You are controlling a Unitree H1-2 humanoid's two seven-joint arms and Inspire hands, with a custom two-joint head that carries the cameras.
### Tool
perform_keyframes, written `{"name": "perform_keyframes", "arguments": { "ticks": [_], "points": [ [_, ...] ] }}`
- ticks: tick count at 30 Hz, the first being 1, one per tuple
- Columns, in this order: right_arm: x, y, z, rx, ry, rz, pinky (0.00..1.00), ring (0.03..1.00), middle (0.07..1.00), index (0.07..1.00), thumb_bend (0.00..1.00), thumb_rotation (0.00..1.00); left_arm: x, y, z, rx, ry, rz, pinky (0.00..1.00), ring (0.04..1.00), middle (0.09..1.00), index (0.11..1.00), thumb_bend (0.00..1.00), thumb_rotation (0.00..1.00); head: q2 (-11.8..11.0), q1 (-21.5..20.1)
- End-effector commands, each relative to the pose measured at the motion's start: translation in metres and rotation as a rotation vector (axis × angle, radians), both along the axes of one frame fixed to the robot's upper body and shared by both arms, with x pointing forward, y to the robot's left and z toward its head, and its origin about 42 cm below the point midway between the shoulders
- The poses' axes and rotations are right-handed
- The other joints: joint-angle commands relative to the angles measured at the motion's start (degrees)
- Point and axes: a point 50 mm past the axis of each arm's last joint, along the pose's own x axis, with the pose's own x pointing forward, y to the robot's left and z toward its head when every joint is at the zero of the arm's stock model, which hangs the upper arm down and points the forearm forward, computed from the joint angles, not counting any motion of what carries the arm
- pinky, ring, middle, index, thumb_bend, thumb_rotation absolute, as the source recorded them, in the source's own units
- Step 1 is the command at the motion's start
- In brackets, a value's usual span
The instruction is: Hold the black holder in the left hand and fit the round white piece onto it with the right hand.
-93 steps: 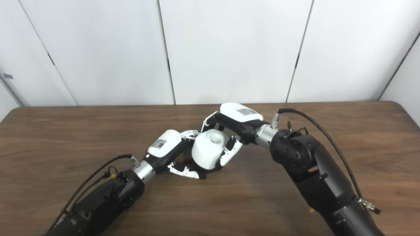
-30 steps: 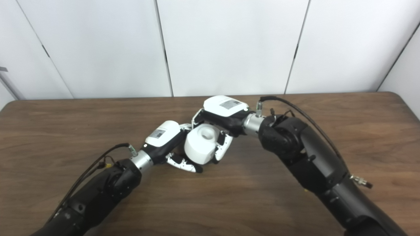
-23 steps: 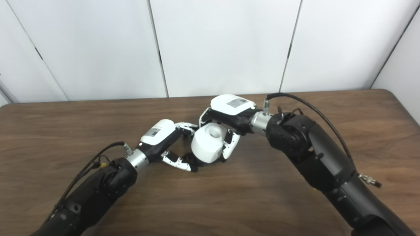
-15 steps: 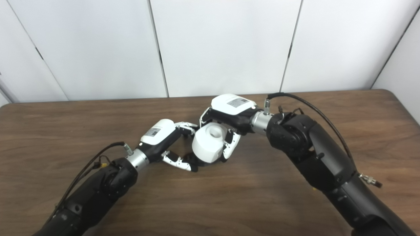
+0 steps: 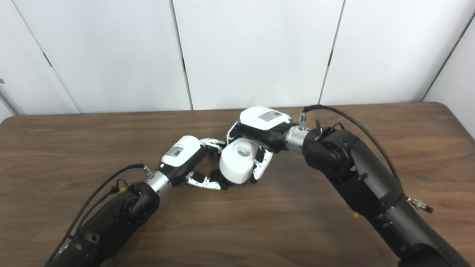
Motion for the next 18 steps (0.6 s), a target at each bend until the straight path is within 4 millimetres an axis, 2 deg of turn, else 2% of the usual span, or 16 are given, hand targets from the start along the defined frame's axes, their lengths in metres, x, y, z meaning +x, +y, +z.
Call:
{"name": "perform_keyframes", "arguments": {
  "ticks": [1, 8, 18],
  "points": [
    [0.003, 0.004, 0.025, 0.041, -0.074, 0.018, 0.62, 0.739, 0.737, 0.482, 0.52, 0.13, -0.02, 0.029, -0.051, 0.169, 0.18, 0.064, 0.64, 0.779, 0.783, 0.48, 0.52, 0.07, 0.07, 0.09],
    [0.007, 0.002, 0.042, 0.1, -0.121, -0.009, 0.6, 0.738, 0.735, 0.481, 0.52, 0.13, -0.021, 0.028, -0.051, 0.17, 0.179, 0.066, 0.64, 0.782, 0.785, 0.479, 0.52, 0.07, 0.22, -0.03],
    [0.011, -0.003, 0.059, 0.143, -0.123, -0.046, 0.66, 0.773, 0.756, 0.483, 0.52, 0.13, -0.02, 0.028, -0.051, 0.176, 0.192, 0.067, 0.65, 0.79, 0.79, 0.478, 0.52, 0.07, 0.18, -0.09]
  ]
}}
